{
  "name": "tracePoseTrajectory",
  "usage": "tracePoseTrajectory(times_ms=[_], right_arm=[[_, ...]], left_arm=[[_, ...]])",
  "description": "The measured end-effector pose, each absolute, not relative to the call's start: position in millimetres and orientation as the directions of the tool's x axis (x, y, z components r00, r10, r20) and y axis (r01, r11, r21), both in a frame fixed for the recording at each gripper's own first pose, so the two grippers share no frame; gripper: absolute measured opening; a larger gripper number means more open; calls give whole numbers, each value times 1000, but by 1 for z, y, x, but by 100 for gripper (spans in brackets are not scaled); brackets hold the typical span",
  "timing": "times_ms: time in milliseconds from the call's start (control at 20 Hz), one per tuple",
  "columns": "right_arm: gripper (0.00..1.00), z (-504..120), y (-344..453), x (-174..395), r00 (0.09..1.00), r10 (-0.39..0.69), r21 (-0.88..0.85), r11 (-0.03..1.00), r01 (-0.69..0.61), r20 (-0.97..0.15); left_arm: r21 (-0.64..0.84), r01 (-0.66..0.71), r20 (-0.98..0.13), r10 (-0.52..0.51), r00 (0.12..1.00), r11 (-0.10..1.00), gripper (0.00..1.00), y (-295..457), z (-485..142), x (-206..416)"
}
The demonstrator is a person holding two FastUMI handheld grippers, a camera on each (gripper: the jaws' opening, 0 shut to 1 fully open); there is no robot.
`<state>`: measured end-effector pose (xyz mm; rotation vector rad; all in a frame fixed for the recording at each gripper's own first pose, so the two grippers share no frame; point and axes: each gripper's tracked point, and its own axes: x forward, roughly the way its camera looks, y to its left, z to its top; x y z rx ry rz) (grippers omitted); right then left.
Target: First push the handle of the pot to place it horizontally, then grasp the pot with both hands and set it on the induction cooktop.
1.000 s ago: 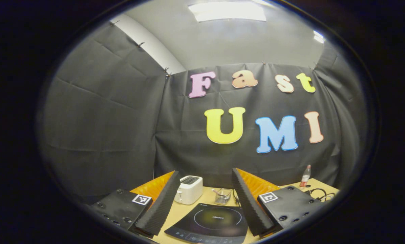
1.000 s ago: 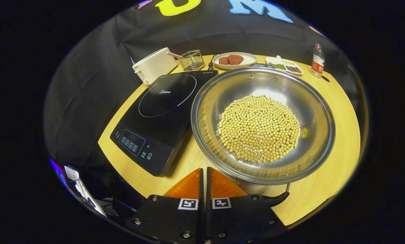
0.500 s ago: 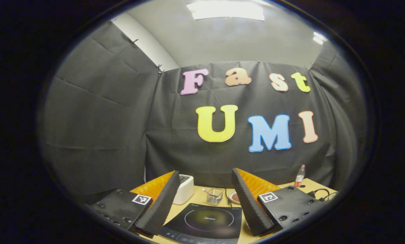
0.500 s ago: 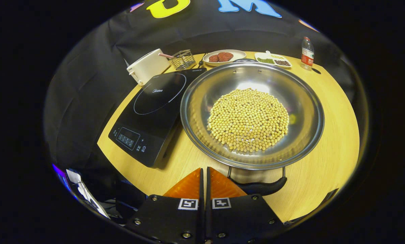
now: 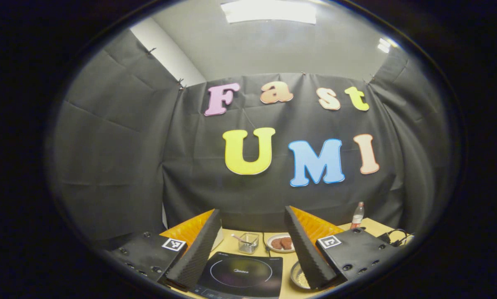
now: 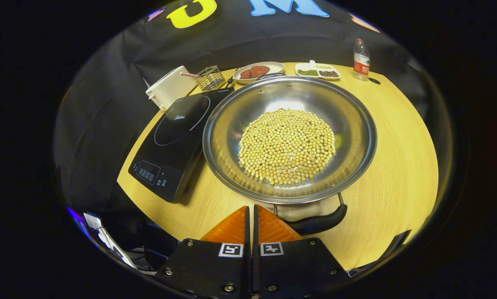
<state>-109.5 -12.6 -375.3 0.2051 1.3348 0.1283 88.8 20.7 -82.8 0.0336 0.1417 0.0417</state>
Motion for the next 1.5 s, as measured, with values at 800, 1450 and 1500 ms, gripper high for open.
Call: tracePoseTrajectory(times_ms=[800, 1450, 1500], right_arm=[[1, -379, -117, -104, 209, 63, 64, 998, 0, -976], [1, -397, -201, -82, 201, -142, -152, 988, -36, -969], [1, -398, -208, -79, 209, -161, -172, 984, -37, -965]], left_arm=[[1, -33, -146, 32, 989, 999, 99, -34, -99, 117], [-1, -80, -176, 78, 981, 997, 99, -45, -117, 124], [2, -84, -180, 82, 980, 997, 100, -45, -121, 124]])
